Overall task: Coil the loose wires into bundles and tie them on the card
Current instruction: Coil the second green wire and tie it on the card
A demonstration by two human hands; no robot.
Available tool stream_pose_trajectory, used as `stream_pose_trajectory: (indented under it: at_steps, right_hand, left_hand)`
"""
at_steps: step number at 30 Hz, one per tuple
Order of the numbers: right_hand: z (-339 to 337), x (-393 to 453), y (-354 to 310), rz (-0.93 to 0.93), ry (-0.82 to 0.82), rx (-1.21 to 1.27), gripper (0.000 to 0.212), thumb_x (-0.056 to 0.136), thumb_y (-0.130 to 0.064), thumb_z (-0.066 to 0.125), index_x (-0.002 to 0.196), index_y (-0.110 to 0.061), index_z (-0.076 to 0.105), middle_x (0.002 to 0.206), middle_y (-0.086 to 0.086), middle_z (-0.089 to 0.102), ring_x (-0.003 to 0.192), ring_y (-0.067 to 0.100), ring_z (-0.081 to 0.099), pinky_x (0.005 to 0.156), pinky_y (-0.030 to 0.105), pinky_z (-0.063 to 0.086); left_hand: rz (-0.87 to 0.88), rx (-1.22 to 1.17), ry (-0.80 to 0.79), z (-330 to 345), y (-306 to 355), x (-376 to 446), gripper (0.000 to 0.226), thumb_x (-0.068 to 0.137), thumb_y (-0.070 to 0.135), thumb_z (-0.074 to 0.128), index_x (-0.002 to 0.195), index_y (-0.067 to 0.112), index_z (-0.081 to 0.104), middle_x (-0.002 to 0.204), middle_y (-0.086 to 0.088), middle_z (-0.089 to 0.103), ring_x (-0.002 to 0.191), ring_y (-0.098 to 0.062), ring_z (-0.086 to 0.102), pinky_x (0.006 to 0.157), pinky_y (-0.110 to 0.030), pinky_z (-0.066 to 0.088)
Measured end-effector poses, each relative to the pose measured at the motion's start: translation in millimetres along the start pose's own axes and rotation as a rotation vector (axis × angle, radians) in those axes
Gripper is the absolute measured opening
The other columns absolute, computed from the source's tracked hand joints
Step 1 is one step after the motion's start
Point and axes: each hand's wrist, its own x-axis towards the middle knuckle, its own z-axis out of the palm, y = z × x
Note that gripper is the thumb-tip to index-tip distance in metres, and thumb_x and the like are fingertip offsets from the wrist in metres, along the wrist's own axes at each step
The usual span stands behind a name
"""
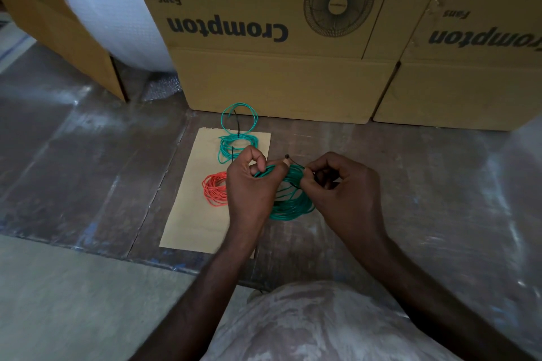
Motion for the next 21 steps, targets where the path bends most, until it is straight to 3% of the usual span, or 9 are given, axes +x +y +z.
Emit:
stream_pose_trajectory:
  at_steps: [3,7,14,21]
  right_hand:
    - [-1,-1,0,-0.014,-0.003,-0.006,0.014,0.083,-0.003,0.077,0.078,-0.016,0.073,0.066,-0.008,0.065,0.060,0.011,0.059,0.053,0.023,0.047]
    - [-4,-2,1,-0.018,0.004,-0.015,0.013,0.083,-0.003,0.077,0.078,-0.015,0.073,0.066,-0.007,0.066,0.060,0.012,0.059,0.053,0.024,0.047]
    - [-7,-5,1,-0.004,0.011,-0.019,0.011,0.085,-0.005,0.077,0.081,-0.014,0.074,0.068,-0.006,0.067,0.062,0.014,0.061,0.057,0.033,0.051]
    - [-6,-11,4,-0.029,0.004,-0.053,0.010,0.085,-0.004,0.077,0.081,-0.013,0.073,0.069,-0.005,0.065,0.062,0.015,0.060,0.058,0.035,0.050]
  left_hand:
    - [0.002,-0.003,0.001,0,2,-3,0.039,0.087,-0.004,0.081,0.078,0.007,0.045,0.072,-0.022,0.071,0.070,-0.011,0.075,0.061,-0.019,0.050]
    - [0.009,0.009,-0.002,1,2,-6,0.038,0.087,-0.003,0.080,0.078,0.007,0.044,0.076,-0.014,0.077,0.084,-0.016,0.081,0.066,-0.021,0.053]
    - [0.032,0.023,0.000,3,-2,-10,0.044,0.088,0.000,0.081,0.076,0.009,0.040,0.081,-0.027,0.075,0.084,-0.017,0.081,0.069,-0.027,0.054]
    - [0.039,0.070,-0.021,2,-8,-12,0.041,0.090,0.001,0.079,0.078,0.002,0.039,0.080,-0.011,0.079,0.088,-0.017,0.081,0.070,-0.030,0.056]
